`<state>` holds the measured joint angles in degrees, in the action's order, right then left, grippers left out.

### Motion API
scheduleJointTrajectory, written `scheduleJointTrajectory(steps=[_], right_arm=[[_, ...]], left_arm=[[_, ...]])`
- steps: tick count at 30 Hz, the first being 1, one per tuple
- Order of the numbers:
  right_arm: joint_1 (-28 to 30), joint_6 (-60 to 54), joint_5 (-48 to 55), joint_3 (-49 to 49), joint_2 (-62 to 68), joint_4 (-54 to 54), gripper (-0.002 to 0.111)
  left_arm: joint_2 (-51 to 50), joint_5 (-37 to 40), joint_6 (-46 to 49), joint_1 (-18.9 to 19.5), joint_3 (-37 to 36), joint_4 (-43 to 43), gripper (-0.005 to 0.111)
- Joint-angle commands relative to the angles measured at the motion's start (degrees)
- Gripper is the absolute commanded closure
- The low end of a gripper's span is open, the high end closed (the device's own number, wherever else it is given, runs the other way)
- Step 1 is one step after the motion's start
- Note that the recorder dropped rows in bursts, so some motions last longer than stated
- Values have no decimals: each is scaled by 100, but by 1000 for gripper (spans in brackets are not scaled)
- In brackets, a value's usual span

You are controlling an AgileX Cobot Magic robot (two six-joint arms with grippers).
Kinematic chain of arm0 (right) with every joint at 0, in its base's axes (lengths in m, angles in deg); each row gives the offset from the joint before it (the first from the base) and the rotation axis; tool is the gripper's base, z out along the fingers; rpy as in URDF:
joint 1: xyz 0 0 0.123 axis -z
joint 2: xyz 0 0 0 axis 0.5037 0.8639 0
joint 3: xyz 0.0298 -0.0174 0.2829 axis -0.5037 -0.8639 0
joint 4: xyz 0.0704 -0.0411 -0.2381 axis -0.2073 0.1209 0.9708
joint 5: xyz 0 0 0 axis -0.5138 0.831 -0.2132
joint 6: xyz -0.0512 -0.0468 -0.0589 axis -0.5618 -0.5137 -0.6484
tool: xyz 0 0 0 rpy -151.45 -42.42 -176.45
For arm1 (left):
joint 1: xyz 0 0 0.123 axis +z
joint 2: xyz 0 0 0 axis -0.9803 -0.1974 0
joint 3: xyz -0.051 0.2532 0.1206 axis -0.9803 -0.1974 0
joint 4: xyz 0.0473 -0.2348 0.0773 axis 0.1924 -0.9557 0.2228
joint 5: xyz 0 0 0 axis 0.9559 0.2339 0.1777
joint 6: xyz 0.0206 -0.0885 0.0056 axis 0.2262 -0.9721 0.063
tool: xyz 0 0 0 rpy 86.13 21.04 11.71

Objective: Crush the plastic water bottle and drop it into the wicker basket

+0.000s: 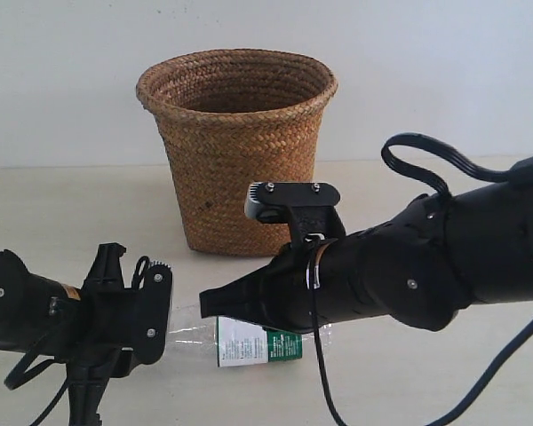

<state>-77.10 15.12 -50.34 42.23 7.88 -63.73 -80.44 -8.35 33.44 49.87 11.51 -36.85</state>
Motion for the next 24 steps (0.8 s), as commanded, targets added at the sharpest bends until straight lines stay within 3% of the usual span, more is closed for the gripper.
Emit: scheduleJointTrajectory(steps=[1, 12, 24], right_arm=[[-78, -20, -82, 66, -40, 9, 107], [-115, 36, -277, 66, -16, 1, 107], [-115, 36, -701, 165, 830, 1, 107]], left_arm=[[28, 23, 6, -52, 14, 24, 103], [28, -5, 6, -52, 14, 24, 103], [28, -42, 6, -52, 14, 24, 103]])
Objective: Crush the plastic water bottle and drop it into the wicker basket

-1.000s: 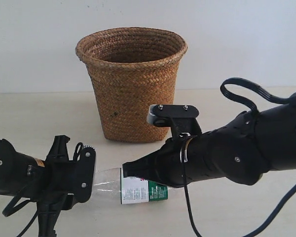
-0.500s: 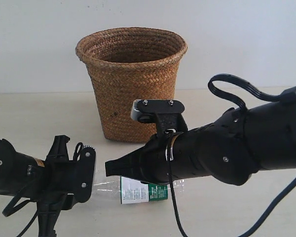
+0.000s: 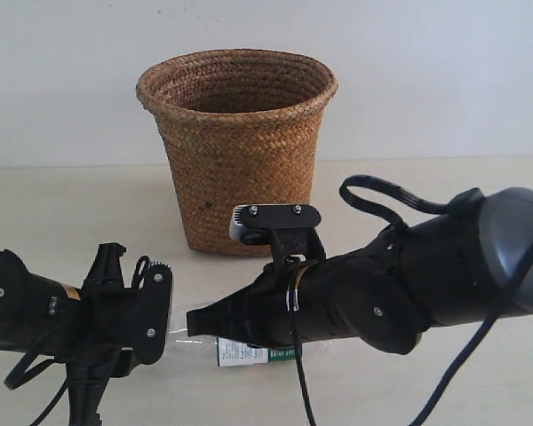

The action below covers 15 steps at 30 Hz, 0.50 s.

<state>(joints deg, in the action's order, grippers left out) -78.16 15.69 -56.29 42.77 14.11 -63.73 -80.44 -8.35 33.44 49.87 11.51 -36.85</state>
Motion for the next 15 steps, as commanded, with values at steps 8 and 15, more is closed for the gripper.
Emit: scheduleJointTrajectory(steps=[8, 15], right_arm=[[2, -20, 64, 316, 599, 1, 107], [2, 85, 205, 326, 923, -14, 107]], left_arm=[[28, -42, 6, -52, 14, 24, 103], [28, -42, 6, -52, 14, 24, 103]])
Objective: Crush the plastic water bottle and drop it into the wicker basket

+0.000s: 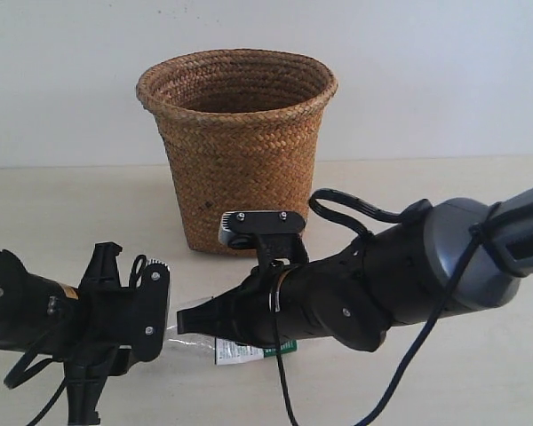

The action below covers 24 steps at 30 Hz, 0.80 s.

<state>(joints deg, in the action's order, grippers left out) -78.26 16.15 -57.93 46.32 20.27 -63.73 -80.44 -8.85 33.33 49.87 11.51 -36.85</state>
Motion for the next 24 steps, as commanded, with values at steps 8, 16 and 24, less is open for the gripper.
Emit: scheduleJointTrajectory(steps=[8, 16, 24], right_arm=[[11, 63, 449, -29, 718, -14, 107], [11, 92, 461, -29, 695, -14, 107], [11, 47, 717, -39, -267, 28, 107]], left_arm=[[28, 8, 17, -52, 14, 24, 103], [28, -4, 17, -52, 14, 24, 103], [28, -15, 17, -52, 14, 24, 103]])
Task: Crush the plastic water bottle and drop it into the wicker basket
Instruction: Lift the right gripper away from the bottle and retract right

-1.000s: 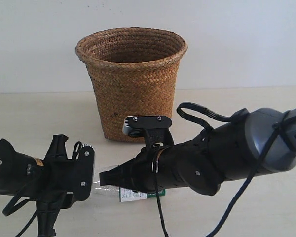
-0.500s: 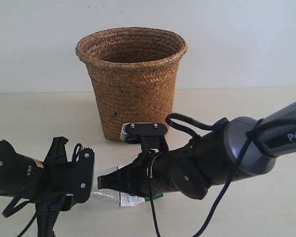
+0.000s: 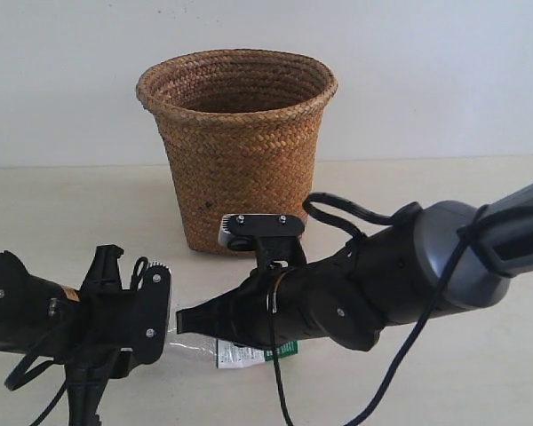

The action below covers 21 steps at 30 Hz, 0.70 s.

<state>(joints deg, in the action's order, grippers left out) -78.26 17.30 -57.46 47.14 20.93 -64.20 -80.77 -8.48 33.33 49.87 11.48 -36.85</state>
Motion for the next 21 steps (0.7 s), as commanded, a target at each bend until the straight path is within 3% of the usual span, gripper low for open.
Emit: scheduleJointTrajectory(steps=[1, 7, 15, 21], right_arm=[[11, -68, 711, -145, -574, 93, 107], [177, -96, 602, -730, -1828, 254, 107], [179, -233, -1234, -2309, -3526, 154, 107], [179, -1211, -2449, -3646, -4815, -1071, 107]], left_arm=[[61, -52, 17, -52, 17, 24, 103], [61, -32, 17, -52, 17, 24, 103], [61, -46, 17, -52, 17, 24, 103], [61, -58, 17, -52, 17, 24, 103]])
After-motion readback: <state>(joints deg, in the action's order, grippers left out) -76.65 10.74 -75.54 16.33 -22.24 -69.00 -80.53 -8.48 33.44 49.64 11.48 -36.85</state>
